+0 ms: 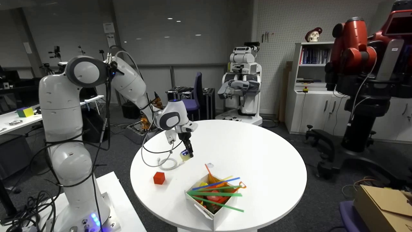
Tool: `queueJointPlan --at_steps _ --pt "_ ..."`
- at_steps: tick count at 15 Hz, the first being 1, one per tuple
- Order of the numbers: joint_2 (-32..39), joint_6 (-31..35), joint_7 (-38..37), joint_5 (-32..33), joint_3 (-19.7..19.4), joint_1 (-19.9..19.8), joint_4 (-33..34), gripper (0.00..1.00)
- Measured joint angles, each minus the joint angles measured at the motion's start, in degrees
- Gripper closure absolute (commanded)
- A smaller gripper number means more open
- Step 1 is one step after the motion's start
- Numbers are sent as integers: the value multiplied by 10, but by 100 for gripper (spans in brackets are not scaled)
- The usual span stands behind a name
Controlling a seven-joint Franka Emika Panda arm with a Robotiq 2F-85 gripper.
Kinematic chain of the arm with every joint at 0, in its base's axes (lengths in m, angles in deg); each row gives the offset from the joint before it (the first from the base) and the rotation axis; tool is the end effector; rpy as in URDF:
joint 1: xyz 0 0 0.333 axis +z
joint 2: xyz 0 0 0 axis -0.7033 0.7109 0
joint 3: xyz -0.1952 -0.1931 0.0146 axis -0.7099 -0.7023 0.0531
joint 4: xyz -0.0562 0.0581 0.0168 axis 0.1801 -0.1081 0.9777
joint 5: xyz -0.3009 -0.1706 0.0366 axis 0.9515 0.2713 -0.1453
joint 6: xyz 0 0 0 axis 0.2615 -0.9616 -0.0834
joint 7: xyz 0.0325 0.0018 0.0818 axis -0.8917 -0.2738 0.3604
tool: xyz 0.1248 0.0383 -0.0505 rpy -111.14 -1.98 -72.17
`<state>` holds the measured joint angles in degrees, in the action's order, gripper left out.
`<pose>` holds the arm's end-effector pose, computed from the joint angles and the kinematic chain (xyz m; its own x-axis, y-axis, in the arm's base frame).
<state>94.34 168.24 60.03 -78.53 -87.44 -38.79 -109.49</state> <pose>0.4837 -0.0262 0.2382 0.9288 -0.3224 0.1826 -0.3322 -0.9429 0.0248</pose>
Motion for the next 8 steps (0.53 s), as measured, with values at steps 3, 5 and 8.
queueJointPlan --at_steps 3,5,8 --pt "-55 5 0 0 -8 -48 -3 45" --pt "-87 14 1 -8 -17 -83 -6 45" --pt "-120 27 1 -17 -31 -135 -12 45"
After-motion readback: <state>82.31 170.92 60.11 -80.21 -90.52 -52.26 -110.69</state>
